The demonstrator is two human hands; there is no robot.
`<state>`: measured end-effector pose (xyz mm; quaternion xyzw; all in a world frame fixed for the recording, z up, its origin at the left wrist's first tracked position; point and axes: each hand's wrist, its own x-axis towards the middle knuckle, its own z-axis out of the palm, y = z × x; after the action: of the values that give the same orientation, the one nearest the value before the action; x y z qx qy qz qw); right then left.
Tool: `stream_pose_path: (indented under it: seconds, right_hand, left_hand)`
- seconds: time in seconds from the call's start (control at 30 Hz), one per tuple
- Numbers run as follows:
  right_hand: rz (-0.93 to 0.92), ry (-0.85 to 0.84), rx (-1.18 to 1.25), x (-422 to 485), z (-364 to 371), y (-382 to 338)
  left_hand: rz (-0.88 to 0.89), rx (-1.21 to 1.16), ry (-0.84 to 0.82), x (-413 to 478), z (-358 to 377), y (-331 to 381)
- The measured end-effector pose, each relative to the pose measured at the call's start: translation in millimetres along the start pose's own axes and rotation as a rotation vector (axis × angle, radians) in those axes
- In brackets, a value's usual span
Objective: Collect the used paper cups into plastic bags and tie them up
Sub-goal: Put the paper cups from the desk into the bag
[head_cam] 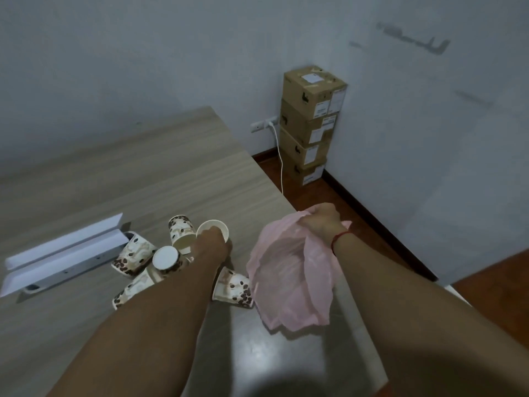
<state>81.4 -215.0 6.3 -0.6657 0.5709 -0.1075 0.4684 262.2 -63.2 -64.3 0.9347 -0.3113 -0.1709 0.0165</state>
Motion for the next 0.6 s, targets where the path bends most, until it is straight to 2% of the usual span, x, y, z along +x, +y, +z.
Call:
stream_pose_path:
  seconds: [0.07,0.13,0.2,0.27,0.4,0.5,0.6]
  right_hand:
    - [-0.015,-0.051,0.046,-7.3,-5.9,-1.0]
    - [-0.052,-0.184,0.087,-15.5,-14.4,-5.3]
    - [-0.084,-0.296,0.098,-21.9,-22.3,-13.6]
    - [-0.093,-0.323,0.088,-28.0,-28.9,-21.8]
    - [-0.023,-0.21,0.055,-25.9,-31.9,-29.0]
    - [-0.004,0.003,-0.008,-20.4,-36.7,-32.9]
    - [0.014,0.213,0.042,-19.2,-43.4,-40.3]
  left_hand:
    - [-0.005,-0.01,0.062,-6.2,-4.6,1.0]
    - [-0.011,-0.056,0.135,-10.5,-13.9,5.9]
    - [0.001,-0.146,0.216,-13.5,-28.9,16.7]
    - [0.012,-0.278,0.275,-20.9,-45.9,28.7]
    - [0.058,-0.431,0.331,-32.9,-61.5,44.8]
    - [0.108,-0.548,0.378,-43.4,-64.3,48.4]
    - [0.127,-0.651,0.434,-53.5,-66.2,51.9]
